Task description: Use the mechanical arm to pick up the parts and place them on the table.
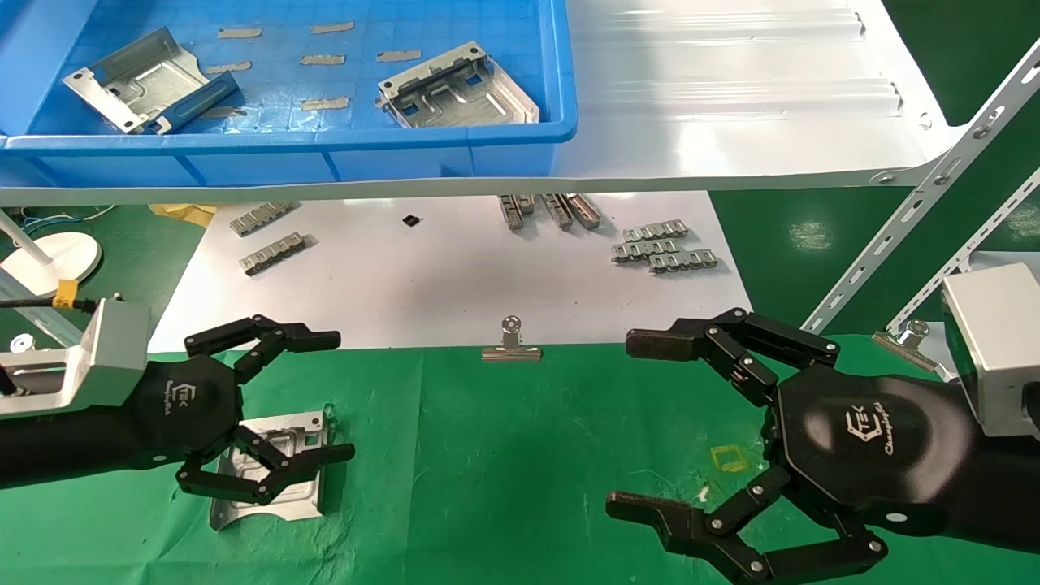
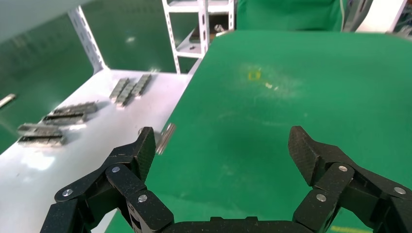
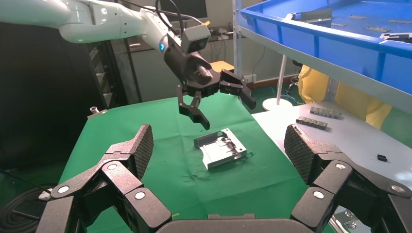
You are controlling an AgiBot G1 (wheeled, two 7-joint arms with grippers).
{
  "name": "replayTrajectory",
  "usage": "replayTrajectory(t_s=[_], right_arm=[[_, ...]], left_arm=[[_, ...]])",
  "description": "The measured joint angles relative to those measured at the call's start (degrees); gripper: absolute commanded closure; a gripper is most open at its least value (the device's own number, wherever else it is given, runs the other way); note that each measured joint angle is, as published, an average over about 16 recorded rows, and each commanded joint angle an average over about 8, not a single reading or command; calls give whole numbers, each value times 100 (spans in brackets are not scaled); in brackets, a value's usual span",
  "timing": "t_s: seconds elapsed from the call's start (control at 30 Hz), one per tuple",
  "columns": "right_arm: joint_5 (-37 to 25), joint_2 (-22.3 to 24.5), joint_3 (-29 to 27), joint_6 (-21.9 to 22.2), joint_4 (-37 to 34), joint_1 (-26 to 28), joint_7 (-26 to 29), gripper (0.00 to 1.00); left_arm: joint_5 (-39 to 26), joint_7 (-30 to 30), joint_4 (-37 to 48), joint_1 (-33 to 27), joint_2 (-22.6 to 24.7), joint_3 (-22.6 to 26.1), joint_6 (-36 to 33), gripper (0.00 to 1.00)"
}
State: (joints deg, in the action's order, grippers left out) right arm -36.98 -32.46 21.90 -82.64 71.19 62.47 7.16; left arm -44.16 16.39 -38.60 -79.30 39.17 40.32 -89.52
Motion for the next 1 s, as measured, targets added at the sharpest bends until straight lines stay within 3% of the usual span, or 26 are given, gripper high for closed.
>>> replayTrajectory(t_s=[1.0], right_arm=[[0,0,0,0,0,0,0,0]], left_arm=[[179,-2117,-2729,1383,-324,-1896,298,0]])
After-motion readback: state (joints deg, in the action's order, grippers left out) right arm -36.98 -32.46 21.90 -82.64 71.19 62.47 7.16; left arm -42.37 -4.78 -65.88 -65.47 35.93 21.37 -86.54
